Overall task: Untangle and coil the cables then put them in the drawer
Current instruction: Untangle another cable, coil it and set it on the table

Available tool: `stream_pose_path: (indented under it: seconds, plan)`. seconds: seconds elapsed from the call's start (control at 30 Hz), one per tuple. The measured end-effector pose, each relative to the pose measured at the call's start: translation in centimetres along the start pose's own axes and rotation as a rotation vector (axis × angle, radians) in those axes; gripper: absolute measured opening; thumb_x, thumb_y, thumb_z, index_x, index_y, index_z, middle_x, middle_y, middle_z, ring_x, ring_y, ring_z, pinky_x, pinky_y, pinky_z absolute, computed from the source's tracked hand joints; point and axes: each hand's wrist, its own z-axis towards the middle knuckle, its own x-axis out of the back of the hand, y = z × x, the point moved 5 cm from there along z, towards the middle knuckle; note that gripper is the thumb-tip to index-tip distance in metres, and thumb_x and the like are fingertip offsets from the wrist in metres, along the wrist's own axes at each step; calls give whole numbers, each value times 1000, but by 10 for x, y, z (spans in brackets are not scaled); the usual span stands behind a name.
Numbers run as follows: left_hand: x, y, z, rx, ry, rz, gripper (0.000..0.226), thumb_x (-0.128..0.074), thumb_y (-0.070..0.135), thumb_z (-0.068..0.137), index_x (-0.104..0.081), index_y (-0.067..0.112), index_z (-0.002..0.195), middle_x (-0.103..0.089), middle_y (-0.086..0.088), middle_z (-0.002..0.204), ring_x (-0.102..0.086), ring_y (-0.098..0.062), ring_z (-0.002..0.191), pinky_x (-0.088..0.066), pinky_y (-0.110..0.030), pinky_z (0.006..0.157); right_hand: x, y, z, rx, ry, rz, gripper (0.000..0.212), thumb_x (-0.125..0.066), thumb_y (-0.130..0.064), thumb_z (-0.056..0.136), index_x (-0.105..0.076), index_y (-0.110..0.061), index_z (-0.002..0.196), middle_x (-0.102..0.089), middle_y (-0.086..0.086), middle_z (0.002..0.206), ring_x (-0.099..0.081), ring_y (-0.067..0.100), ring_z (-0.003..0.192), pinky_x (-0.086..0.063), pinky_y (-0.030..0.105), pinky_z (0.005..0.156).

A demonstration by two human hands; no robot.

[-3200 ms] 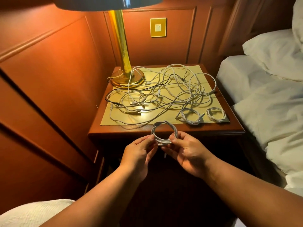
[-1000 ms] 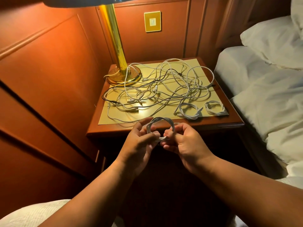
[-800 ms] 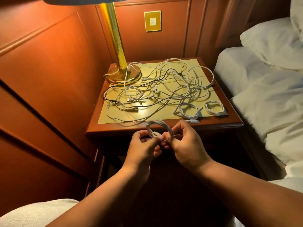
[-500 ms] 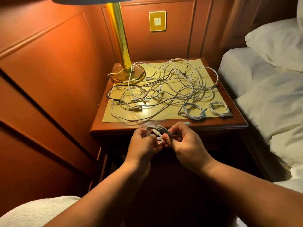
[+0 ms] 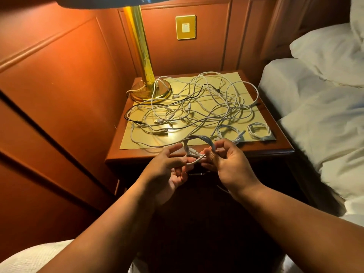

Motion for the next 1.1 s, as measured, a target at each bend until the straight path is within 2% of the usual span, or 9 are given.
stream_pose_path:
  seconds: [0.13,0.2,0.3,0.37,0.47,0.7,0.87,0.97,1.1]
  plan:
    - [-5,-10,0,61,-52,-215,59,-55,2,77,-56,20,133,-71,-11,107,-69,-23,93,-48,-35,76,-2,2,-1,-72,-7,139,14,-59,-12,93,-56,-9,107,-68,8,95,-72,11,83,-60,29,77]
    - [-8,-10,-2,62,-73,-364,57,-50,3,76,-57,15,131,-69,-14,109,-70,-25,88,-55,-37,75,-5,2,-1,-83,-28,166,14,-59,-11,92,-56,-10,106,-69,8,96,-72,13,85,-60,30,80]
    - [-8,-11,-2,66,-66,-406,42,-39,3,84,-60,9,120,-67,-11,86,-64,-19,63,-57,-28,57,-10,2,-4,-64,-86,180,11,-60,-9,90,-57,-13,100,-70,13,99,-71,18,86,-60,30,80]
    - [-5,-11,-2,63,-22,-375,38,-33,3,90,-60,11,114,-64,-8,72,-57,-15,53,-51,-25,50,-13,2,-7,-39,-131,155,8,-62,-9,90,-58,-13,96,-68,16,99,-70,21,86,-59,29,80]
    - [-2,-9,-2,10,37,-277,42,-33,4,91,-59,15,123,-64,-9,78,-55,-16,59,-42,-26,50,-14,2,-8,-24,-156,125,7,-61,-9,92,-58,-12,98,-68,12,94,-70,20,86,-58,28,79]
    - [-5,-6,-1,-170,-13,323,30,-41,0,97,-53,17,119,-44,0,65,-38,-10,50,-31,-25,45,-7,5,0,-111,-89,173,11,-54,-15,96,-54,-11,107,-69,13,103,-72,22,90,-59,31,81]
    - [3,-7,2,-197,125,287,19,-63,18,94,-60,18,113,-66,-8,103,-57,-13,76,-43,-29,61,-8,2,-5,-108,-145,204,21,-58,-18,88,-55,-9,106,-74,9,94,-72,28,95,-57,38,87]
    - [9,-6,2,-204,191,178,25,-71,14,87,-67,15,112,-73,-4,105,-65,-14,92,-47,-29,75,-10,2,-8,-139,-178,231,28,-61,-19,82,-56,-8,106,-73,11,96,-71,27,93,-59,35,84]
    - [8,-13,0,-139,143,92,24,-65,10,90,-71,13,113,-73,-3,89,-59,-11,70,-42,-30,70,-12,13,-8,-251,-173,237,11,-56,-11,94,-58,-8,104,-71,14,100,-72,25,90,-60,34,81]
